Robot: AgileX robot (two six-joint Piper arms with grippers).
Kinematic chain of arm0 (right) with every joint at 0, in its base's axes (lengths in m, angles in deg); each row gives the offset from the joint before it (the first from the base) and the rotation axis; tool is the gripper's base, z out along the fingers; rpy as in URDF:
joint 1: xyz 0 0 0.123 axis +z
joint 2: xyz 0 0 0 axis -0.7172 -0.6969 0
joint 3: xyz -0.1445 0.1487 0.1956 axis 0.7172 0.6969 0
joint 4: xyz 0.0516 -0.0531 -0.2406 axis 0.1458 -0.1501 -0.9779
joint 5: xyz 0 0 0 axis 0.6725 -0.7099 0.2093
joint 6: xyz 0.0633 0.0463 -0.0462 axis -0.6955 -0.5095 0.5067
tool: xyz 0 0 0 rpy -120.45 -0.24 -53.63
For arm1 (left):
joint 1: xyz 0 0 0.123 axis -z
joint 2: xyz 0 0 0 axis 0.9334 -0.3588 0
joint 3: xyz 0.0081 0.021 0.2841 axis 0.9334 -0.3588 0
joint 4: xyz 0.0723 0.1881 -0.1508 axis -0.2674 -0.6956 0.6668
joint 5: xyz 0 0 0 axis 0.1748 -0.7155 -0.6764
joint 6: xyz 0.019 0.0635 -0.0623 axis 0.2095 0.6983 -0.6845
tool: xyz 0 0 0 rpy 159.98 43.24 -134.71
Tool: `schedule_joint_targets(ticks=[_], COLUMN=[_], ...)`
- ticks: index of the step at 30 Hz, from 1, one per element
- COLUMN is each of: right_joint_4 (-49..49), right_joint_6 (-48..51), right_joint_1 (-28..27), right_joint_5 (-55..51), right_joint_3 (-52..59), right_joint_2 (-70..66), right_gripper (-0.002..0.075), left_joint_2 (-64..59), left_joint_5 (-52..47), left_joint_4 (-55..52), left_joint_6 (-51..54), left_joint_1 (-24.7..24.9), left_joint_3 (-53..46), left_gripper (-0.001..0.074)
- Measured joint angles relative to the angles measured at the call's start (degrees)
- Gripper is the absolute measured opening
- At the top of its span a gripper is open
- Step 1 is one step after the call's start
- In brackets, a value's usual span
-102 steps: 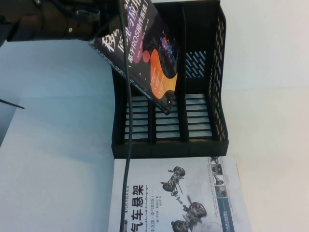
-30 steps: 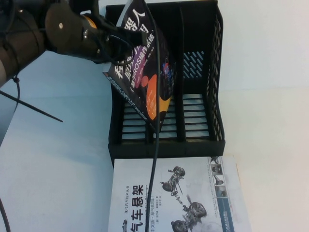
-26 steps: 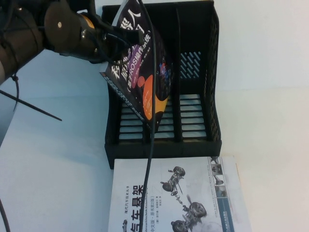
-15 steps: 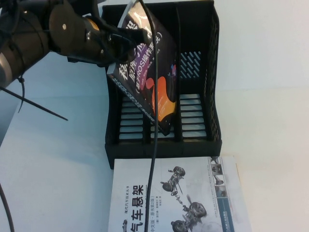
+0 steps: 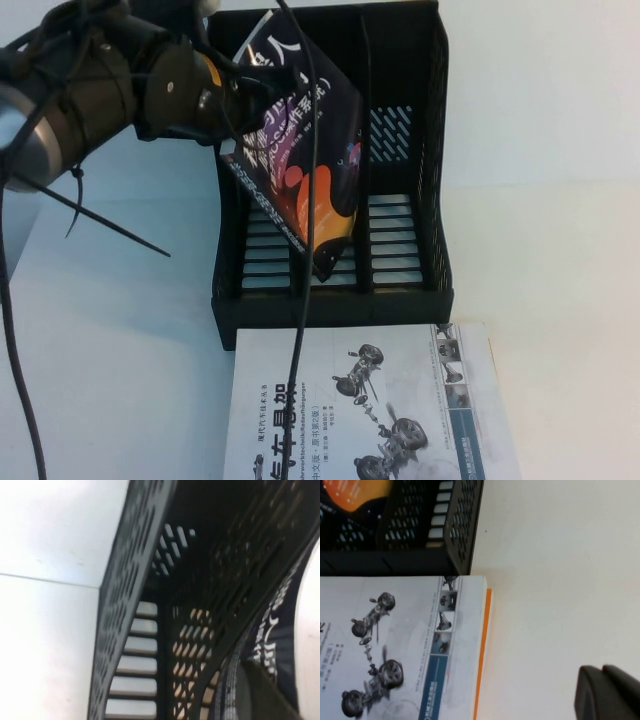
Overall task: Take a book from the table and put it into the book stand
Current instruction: Place the book on the book shelf
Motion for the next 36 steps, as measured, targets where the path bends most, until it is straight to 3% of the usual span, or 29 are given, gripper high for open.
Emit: schedule_joint_targets(ticks=[5,16,23,33,36], right_joint_4=[0.00,0.00,0.00,0.00,0.00], right_joint_6=[0.00,0.00,-0.13,-0.13,-0.13], right_joint_1=[0.00,0.00,0.00,0.00,0.00], right_joint_5=[4.01,6.15,6.15,6.03,5.26], right_joint_3=[0.00,0.00,0.03,0.03,0.03], right_joint_2=[0.00,0.00,0.00,0.00,0.00], right_gripper=[-0.0002,-0.0002,-0.0002,-0.0002,-0.0002], left_joint_2=[1.74,2.04,-0.84,-6.96,-7.45], left_joint_5=[-3.85,-6.20,-7.15,-8.02,-7.48], left_joint_4=[-6.33,-8.28,-3.64,-2.55,-2.28], left_joint_6=[-5.07,-5.76,0.19,11.08,11.62], left_joint_1=[0.97,0.87,0.98,5.07,5.17], left_joint_3=[4.10,8.81,8.81,8.81,8.94], left_gripper=[0.0111,0.0111,0.0111,0.0112,0.0192])
